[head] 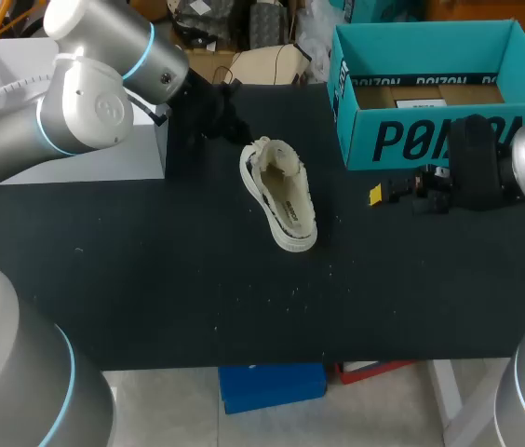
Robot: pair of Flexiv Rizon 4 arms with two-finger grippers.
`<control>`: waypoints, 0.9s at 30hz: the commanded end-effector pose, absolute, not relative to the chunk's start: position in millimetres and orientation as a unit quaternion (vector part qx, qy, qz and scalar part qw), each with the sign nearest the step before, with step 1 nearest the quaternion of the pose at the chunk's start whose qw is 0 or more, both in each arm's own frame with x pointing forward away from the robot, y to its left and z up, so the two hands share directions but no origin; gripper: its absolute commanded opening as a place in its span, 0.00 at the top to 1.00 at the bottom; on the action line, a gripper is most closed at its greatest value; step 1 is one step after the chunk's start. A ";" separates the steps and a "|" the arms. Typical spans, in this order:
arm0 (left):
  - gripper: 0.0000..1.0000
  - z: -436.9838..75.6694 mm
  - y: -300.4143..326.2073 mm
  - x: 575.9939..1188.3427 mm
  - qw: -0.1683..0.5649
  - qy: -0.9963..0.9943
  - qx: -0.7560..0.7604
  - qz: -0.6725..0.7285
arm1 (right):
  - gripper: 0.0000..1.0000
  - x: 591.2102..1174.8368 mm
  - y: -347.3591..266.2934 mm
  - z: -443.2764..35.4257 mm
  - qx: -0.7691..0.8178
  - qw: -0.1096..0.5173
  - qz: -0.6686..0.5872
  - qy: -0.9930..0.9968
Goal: Take the shoe out of the shoebox, open the shoe tongue, remove and reinsert the insole, then place the shoe into the shoebox
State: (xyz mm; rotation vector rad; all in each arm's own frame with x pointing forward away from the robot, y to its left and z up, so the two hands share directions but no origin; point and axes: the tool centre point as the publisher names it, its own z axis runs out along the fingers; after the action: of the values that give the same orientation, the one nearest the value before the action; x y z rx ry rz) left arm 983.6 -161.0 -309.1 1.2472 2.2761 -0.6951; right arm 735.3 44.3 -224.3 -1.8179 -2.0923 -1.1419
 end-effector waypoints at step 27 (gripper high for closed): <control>1.00 -340.1 -194.3 935.6 0.130 0.816 0.508 -0.242 | 0.00 734.8 44.6 -225.2 -0.605 0.072 -0.381 -0.696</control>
State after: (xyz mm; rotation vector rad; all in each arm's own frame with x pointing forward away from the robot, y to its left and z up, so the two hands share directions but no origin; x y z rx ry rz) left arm 943.2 -202.9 -357.9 1.4639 2.3631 -0.7389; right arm 735.3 44.3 -224.4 -1.8179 -2.0923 -1.1419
